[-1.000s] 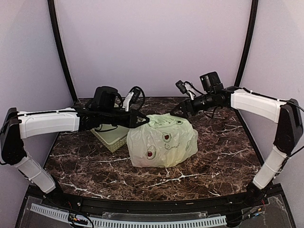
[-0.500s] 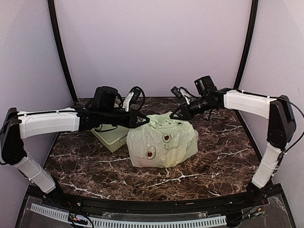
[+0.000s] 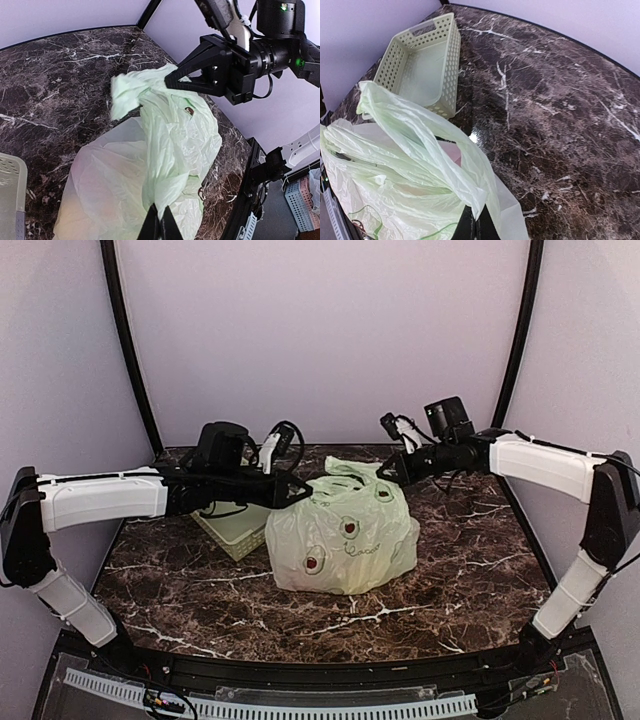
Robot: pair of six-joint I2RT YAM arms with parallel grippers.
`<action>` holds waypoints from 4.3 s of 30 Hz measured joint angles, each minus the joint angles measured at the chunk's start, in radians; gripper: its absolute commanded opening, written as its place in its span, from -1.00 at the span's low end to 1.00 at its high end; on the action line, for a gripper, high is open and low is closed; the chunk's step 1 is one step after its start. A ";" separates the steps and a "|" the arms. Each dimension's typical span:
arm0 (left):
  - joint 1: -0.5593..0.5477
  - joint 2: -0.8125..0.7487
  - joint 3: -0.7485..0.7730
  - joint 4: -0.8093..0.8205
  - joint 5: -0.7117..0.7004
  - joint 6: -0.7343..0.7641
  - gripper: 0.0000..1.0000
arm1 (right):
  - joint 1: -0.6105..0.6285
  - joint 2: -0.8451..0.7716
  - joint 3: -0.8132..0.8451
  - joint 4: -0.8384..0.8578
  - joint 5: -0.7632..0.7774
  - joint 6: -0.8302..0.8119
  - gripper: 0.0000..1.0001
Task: Untie the knot of the plastic bag and take out the fruit
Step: Untie the takeout bag at the center of the board, then pick up the bag handles from the takeout bag, then place the takeout bag at the center of the board.
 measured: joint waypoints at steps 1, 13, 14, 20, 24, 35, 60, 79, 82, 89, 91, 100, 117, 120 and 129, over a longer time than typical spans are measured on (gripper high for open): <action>0.000 -0.001 0.000 0.000 -0.006 -0.001 -0.99 | -0.005 -0.018 -0.006 0.004 0.021 0.016 -1.00; 0.011 -0.055 -0.051 0.020 -0.054 -0.019 -0.94 | -0.098 -0.171 -0.103 0.052 0.166 0.161 -1.00; 0.012 -0.059 -0.059 0.020 -0.058 -0.021 -0.90 | -0.099 -0.175 -0.114 0.054 0.172 0.168 -1.00; 0.021 -0.095 -0.131 0.029 -0.093 -0.054 -0.57 | -0.113 -0.198 -0.203 0.073 0.191 0.214 -1.00; 0.024 -0.113 -0.145 0.024 -0.109 -0.061 -0.21 | -0.116 -0.230 -0.239 0.087 0.162 0.213 -1.00; 0.027 -0.059 0.138 -0.114 -0.102 0.054 0.59 | -0.116 -0.343 -0.264 0.156 -0.012 0.154 -0.38; 0.025 0.371 0.562 -0.317 0.050 0.137 0.60 | -0.119 -0.102 0.050 0.034 0.042 0.061 0.64; 0.025 0.434 0.605 -0.388 0.054 0.155 -0.46 | -0.120 0.080 0.226 -0.013 -0.045 0.053 -0.65; 0.025 0.434 0.605 -0.386 0.073 0.149 -0.76 | -0.120 0.086 0.230 -0.013 -0.066 0.058 -0.94; 0.025 0.433 0.605 -0.381 0.095 0.148 -0.99 | -0.125 0.085 0.237 -0.014 -0.067 0.057 -1.00; 0.025 0.432 0.605 -0.381 0.095 0.150 -0.99 | -0.132 0.082 0.239 -0.014 -0.065 0.058 -1.00; 0.026 0.391 0.605 -0.372 0.105 0.145 -0.99 | -0.153 0.077 0.261 -0.023 -0.163 0.045 0.15; 0.033 0.351 0.589 -0.340 0.100 0.136 -0.99 | -0.157 0.124 0.344 -0.085 -0.158 0.068 -1.00; 0.051 0.336 0.589 -0.325 0.098 0.135 -0.99 | -0.190 0.124 0.446 -0.161 -0.090 0.066 -1.00; 0.200 0.201 0.554 -0.052 0.153 0.054 -0.99 | -0.354 -0.028 0.626 -0.246 0.029 0.055 -1.00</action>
